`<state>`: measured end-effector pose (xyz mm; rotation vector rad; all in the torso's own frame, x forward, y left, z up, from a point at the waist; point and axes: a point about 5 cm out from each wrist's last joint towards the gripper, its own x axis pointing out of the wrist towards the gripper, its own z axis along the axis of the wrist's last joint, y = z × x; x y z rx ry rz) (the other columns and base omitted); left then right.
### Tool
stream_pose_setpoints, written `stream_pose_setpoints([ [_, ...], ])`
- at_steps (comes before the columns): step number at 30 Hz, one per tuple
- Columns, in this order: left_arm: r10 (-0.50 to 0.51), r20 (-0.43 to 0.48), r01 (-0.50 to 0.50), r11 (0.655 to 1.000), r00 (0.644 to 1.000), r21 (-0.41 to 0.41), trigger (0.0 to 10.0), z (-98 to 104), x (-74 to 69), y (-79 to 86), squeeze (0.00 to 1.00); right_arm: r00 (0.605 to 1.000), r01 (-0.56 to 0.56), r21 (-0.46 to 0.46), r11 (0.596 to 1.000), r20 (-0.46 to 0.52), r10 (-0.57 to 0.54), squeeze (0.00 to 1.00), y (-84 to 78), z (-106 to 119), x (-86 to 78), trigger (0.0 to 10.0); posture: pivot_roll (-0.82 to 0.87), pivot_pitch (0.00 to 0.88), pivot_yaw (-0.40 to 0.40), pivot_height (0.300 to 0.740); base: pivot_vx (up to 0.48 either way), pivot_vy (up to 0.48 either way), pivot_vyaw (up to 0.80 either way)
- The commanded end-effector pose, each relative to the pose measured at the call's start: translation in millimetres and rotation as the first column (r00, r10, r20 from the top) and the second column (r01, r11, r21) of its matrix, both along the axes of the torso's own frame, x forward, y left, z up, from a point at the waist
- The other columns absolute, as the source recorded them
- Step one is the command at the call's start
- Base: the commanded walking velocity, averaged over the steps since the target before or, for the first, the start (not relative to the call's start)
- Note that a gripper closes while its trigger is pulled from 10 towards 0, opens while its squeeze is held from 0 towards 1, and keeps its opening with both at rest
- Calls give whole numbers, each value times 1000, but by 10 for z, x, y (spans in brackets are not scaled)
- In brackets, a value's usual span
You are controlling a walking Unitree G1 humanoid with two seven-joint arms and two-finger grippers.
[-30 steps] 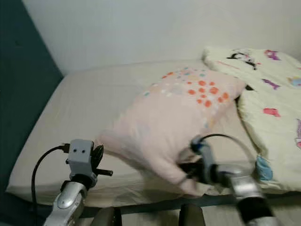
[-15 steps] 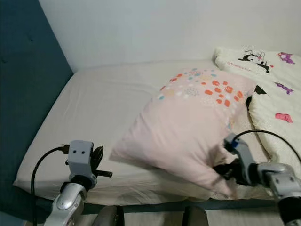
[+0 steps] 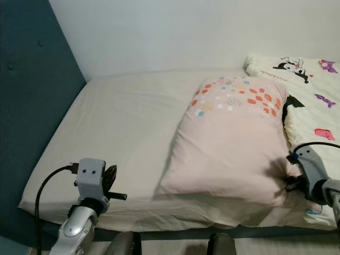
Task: Clean up the room
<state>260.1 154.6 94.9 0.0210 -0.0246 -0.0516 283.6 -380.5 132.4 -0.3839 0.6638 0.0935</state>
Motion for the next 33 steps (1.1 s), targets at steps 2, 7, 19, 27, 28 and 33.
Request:
stream_pose_setpoints([
  [2, -24, -41, 24, 1000, 999, -1, 10000, -61, -10, 6, 0, 995, 37, 33, 999, 96, -40, 1000, 35, 52, 89, 10000, 31, 127, -2, 599, 0, 0, 0],
  [7, -87, -78, 83, 995, 993, -56, 10000, -97, 1, -84, 0, 987, -62, 66, 996, 153, 51, 1000, 267, 32, 221, 10000, 34, 126, -3, 599, 0, 0, 0],
  [19, -138, -98, 117, 973, 985, -198, 10000, -102, 178, -164, 55, 862, -4, 330, 944, 480, -164, 0, 537, 305, 548, 10000, 36, 127, -10, 599, 0, 0, 0],
  [27, -199, -126, 157, 946, 972, -283, 10000, -15, 626, -204, 1000, 873, -281, 459, 843, 487, 25, 0, 1209, 134, 589, 10000, 15, 145, 8, 599, 0, 0, 0],
  [28, -199, -126, 157, 946, 972, -283, 10000, -15, 626, -204, 1000, 873, -281, 459, 843, 487, 25, 0, 1209, 134, 589, 10000, 15, 145, 8, 599, 0, 0, 0],
  [33, -303, -135, 250, 917, 943, -311, 10000, 14, 803, -265, 1000, 850, -376, 418, 827, 510, 129, 0, 1564, 6, 491, 10000, -7, 164, 31, 599, 0, 0, 0],
])
